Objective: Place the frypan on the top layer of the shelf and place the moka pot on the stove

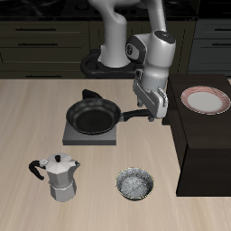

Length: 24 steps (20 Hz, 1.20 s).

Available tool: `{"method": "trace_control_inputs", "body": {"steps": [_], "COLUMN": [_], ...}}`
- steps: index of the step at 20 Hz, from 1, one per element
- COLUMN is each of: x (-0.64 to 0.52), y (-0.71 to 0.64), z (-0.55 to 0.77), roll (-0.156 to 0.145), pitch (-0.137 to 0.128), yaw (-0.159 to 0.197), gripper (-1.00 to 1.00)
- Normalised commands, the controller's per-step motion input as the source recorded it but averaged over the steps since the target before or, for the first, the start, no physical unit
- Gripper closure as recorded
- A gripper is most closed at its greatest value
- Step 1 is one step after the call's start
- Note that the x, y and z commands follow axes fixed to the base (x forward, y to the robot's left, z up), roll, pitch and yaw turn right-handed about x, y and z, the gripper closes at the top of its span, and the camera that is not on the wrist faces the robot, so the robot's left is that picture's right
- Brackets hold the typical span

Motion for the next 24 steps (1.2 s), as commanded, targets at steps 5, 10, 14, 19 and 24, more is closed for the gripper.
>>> {"method": "trace_control_inputs", "body": {"steps": [5,10,14,19,24], "x": [-0.02,-0.02,-0.11,-0.06,-0.09], "y": [0.08,0.07,-0.03,0.01,-0.09], "z": [-0.27,-0.14,-0.08,-0.10,0.12], "roll": [0.016,0.043,0.005,0.045,0.040], "pitch": [0.019,0.034,0.008,0.039,-0.032], "yaw": [0.023,0.008,0.004,0.015,-0.008], "gripper": [-1.00,-1.00,-1.00,1.00,1.00]}}
